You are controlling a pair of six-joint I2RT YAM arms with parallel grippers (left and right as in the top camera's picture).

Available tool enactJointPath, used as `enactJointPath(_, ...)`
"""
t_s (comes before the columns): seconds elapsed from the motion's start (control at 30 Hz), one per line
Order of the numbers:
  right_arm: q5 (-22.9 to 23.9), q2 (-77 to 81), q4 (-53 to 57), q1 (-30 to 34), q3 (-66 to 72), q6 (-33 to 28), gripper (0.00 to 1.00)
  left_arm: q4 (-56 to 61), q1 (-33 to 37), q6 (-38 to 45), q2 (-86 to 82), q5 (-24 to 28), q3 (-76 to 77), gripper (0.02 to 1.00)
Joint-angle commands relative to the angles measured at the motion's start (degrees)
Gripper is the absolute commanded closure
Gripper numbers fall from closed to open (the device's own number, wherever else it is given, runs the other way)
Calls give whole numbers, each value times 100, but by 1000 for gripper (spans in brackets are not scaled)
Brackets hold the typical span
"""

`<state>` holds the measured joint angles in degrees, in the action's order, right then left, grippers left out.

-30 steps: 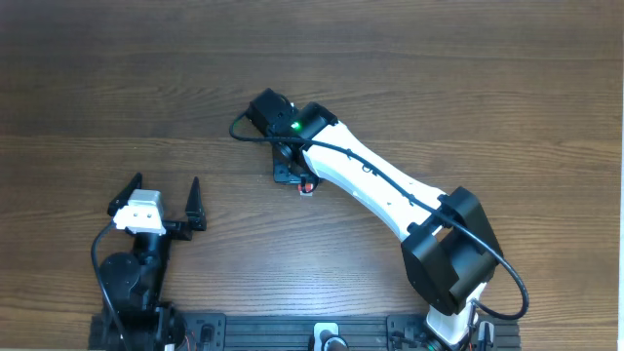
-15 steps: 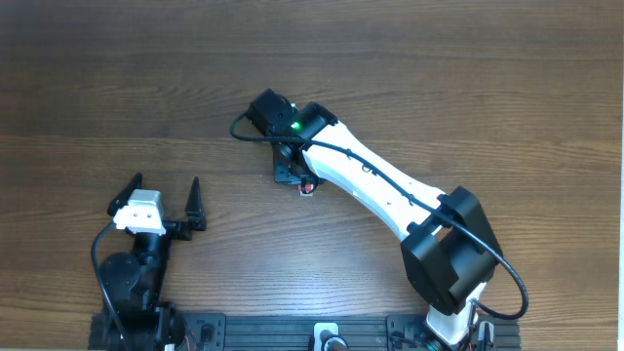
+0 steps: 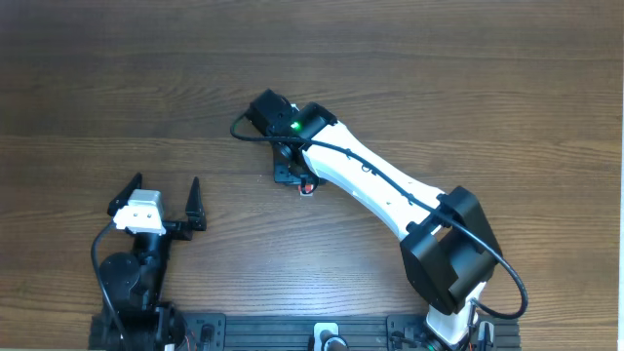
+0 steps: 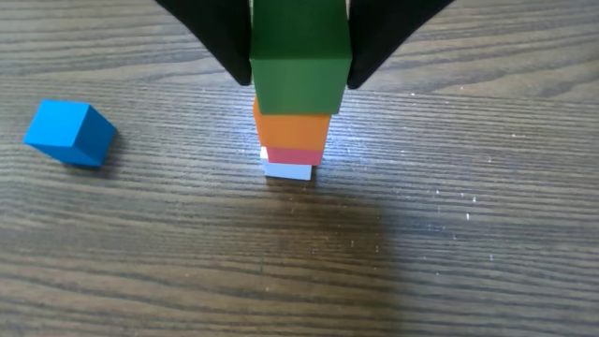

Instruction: Stack Cubes

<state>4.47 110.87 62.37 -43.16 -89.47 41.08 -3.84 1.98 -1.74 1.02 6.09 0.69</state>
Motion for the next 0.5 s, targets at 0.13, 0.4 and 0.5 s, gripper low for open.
enactJointPath(0.13, 55, 81, 0, 39, -85, 63, 533, 2, -26, -61, -11, 74, -35, 18)
enactJointPath(0.4, 162, 66, -35, 101, -96, 170, 123, 2, -26, -61, -11, 74, -35, 20)
enactJointPath(0.5, 157, 4, -26, 197, -155, 138, 7, 4, -26, -61, -11, 72, -35, 18)
